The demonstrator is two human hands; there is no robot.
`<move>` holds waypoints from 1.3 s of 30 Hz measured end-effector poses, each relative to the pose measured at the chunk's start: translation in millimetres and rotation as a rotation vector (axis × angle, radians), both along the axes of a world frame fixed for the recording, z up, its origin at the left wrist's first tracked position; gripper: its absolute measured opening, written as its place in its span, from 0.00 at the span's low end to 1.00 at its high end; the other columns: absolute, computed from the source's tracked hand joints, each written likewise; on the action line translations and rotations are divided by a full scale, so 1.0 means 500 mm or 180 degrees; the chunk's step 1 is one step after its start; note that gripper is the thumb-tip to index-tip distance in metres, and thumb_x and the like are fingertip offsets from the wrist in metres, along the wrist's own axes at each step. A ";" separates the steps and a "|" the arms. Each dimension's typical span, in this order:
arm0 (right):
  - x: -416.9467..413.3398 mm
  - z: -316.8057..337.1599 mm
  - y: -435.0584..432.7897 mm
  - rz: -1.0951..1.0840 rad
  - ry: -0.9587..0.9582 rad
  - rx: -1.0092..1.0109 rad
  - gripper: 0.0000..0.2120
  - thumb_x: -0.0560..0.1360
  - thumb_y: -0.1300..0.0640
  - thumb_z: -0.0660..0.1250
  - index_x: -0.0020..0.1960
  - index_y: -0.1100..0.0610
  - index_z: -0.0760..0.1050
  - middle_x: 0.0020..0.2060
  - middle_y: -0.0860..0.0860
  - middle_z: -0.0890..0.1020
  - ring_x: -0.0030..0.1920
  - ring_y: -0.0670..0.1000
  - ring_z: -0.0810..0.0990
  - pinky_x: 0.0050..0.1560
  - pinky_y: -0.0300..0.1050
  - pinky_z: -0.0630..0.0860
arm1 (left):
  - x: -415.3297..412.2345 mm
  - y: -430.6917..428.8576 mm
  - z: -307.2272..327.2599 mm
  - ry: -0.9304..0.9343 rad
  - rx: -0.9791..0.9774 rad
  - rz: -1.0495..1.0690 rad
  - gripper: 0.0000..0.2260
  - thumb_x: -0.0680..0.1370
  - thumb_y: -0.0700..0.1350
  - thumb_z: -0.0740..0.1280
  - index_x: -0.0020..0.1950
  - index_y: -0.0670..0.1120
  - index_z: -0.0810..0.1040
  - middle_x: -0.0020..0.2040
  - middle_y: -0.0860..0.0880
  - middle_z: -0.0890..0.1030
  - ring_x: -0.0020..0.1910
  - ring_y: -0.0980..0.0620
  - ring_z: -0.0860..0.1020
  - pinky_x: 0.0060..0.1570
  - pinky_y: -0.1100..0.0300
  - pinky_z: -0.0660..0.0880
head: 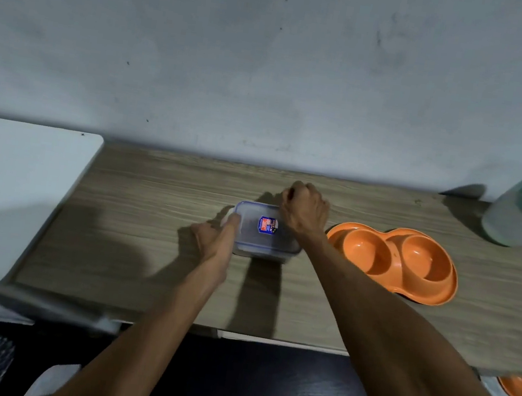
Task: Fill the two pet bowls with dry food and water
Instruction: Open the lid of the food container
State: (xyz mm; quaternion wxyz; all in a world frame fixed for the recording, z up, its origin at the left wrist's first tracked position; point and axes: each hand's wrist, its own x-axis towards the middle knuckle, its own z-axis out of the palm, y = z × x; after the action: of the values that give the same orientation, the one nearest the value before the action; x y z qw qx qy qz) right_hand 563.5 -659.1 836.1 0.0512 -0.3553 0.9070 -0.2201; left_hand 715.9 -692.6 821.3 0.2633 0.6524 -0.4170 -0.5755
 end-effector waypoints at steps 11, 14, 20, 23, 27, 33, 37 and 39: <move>0.010 -0.014 -0.098 0.0512 -0.0924 0.1206 0.24 0.79 0.42 0.54 0.61 0.58 0.77 0.62 0.59 0.79 0.61 0.61 0.77 0.57 0.51 0.68 | -0.062 0.074 -0.050 0.1045 0.0623 0.0309 0.23 0.72 0.37 0.74 0.66 0.42 0.75 0.60 0.42 0.81 0.56 0.44 0.80 0.61 0.46 0.77; 0.005 -0.016 -0.103 0.0610 -0.1002 0.1293 0.23 0.79 0.42 0.54 0.59 0.57 0.78 0.60 0.58 0.80 0.58 0.60 0.78 0.52 0.47 0.66 | -0.062 0.076 -0.054 0.1027 0.0674 0.0323 0.27 0.71 0.39 0.76 0.69 0.40 0.72 0.60 0.40 0.81 0.57 0.43 0.81 0.61 0.44 0.77; 0.001 -0.030 -0.106 0.0467 -0.0826 0.0933 0.22 0.77 0.41 0.57 0.45 0.57 0.80 0.50 0.58 0.83 0.50 0.59 0.79 0.48 0.47 0.68 | -0.063 0.074 -0.062 0.0949 0.0633 0.0242 0.39 0.72 0.43 0.76 0.77 0.38 0.59 0.66 0.42 0.78 0.62 0.44 0.78 0.65 0.48 0.75; 0.001 -0.034 -0.106 0.0450 -0.0766 0.0830 0.22 0.77 0.41 0.57 0.44 0.57 0.80 0.48 0.58 0.83 0.45 0.58 0.78 0.46 0.46 0.68 | -0.066 0.075 -0.078 0.0837 0.0525 0.0252 0.35 0.75 0.40 0.73 0.76 0.36 0.60 0.65 0.41 0.78 0.62 0.45 0.78 0.65 0.54 0.73; 0.003 -0.034 -0.099 0.0446 -0.0715 0.0668 0.22 0.77 0.41 0.57 0.49 0.58 0.80 0.51 0.58 0.83 0.49 0.59 0.79 0.51 0.50 0.68 | -0.068 0.075 -0.072 0.0741 0.0394 0.0172 0.36 0.74 0.40 0.73 0.77 0.38 0.58 0.65 0.43 0.78 0.60 0.47 0.77 0.67 0.53 0.72; -0.020 0.014 -0.037 0.0241 -0.0596 0.0251 0.23 0.79 0.43 0.59 0.65 0.59 0.71 0.65 0.60 0.73 0.66 0.63 0.71 0.65 0.59 0.67 | -0.027 0.067 -0.045 0.0541 -0.0099 -0.0180 0.27 0.72 0.46 0.75 0.68 0.43 0.70 0.60 0.44 0.80 0.55 0.45 0.79 0.53 0.54 0.77; -0.044 0.024 0.022 -0.0211 -0.1149 0.0383 0.25 0.76 0.43 0.64 0.60 0.64 0.75 0.59 0.64 0.79 0.60 0.65 0.78 0.59 0.54 0.75 | -0.014 0.065 -0.022 0.0700 0.0266 -0.0223 0.11 0.79 0.54 0.66 0.52 0.47 0.77 0.41 0.46 0.78 0.33 0.53 0.77 0.33 0.60 0.75; -0.044 0.032 0.047 -0.0256 -0.1421 0.0465 0.22 0.75 0.45 0.64 0.49 0.65 0.79 0.48 0.65 0.84 0.54 0.64 0.82 0.55 0.52 0.79 | -0.009 0.063 -0.013 0.0672 0.0350 -0.0217 0.11 0.80 0.54 0.62 0.51 0.47 0.77 0.37 0.48 0.73 0.30 0.55 0.73 0.29 0.61 0.70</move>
State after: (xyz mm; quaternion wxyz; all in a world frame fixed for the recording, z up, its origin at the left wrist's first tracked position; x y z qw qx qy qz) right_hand 541.4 -635.8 852.3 0.2673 -0.2567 0.9002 -0.2288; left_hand 711.1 -661.0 814.6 0.2499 0.5870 -0.3766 -0.6717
